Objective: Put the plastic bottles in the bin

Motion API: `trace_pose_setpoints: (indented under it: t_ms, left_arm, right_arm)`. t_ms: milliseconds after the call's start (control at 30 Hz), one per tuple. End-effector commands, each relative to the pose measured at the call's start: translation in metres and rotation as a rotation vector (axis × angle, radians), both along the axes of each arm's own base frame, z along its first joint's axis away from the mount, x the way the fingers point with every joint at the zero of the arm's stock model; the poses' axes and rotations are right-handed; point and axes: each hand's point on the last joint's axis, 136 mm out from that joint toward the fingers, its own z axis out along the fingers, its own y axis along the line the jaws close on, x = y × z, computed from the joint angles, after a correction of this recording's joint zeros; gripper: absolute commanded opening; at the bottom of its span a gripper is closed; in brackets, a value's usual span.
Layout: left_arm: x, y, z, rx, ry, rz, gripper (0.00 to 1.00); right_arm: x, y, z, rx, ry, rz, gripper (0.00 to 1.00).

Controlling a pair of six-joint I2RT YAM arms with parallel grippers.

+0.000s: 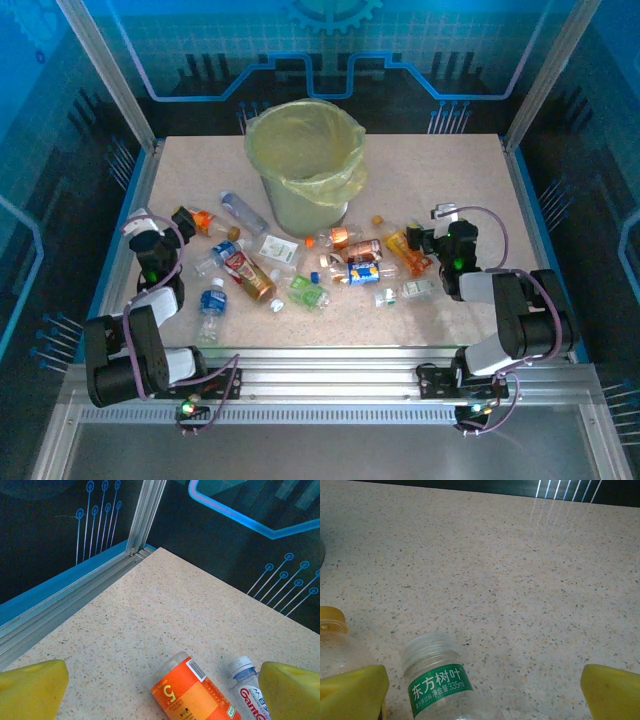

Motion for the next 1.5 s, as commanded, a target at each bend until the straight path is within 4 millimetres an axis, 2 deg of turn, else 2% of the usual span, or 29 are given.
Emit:
trace_pose_setpoints:
  t_ms: [0,200,500,833,1133,1333,1467]
  left_arm:
    - [0.005,0.003,0.008,-0.001,-0.012,-0.004,0.99]
    - [0.003,0.003,0.008,-0.001,-0.006,0.001,0.99]
    - [0.000,0.001,0.019,-0.006,-0.013,0.002,0.99]
    - [-0.013,-0.009,0.032,-0.127,0.040,-0.004,0.99]
    - [-0.014,-0.025,0.011,-0.318,0.271,-0.036,0.99]
    - [0.001,-0.037,-0.005,-0.429,0.355,-0.080,0.99]
    - [0.015,-0.040,-0.024,-0.510,0.396,-0.064,0.99]
  right_arm:
    - [0.006,0.003,0.007,-0.005,-0.022,0.007,1.00]
    - [0.006,0.002,0.008,-0.006,-0.019,0.001,1.00]
    - [0.001,-0.008,0.034,0.001,-0.032,-0.052,1.00]
    - [-0.021,-0.032,0.093,0.018,-0.051,-0.201,1.00]
    - [-0.050,-0.045,0.110,0.086,0.008,-0.310,1.00]
    - [-0.062,-0.044,0.109,0.122,0.066,-0.332,1.00]
    - [-0.065,-0.042,0.115,0.138,0.073,-0.333,1.00]
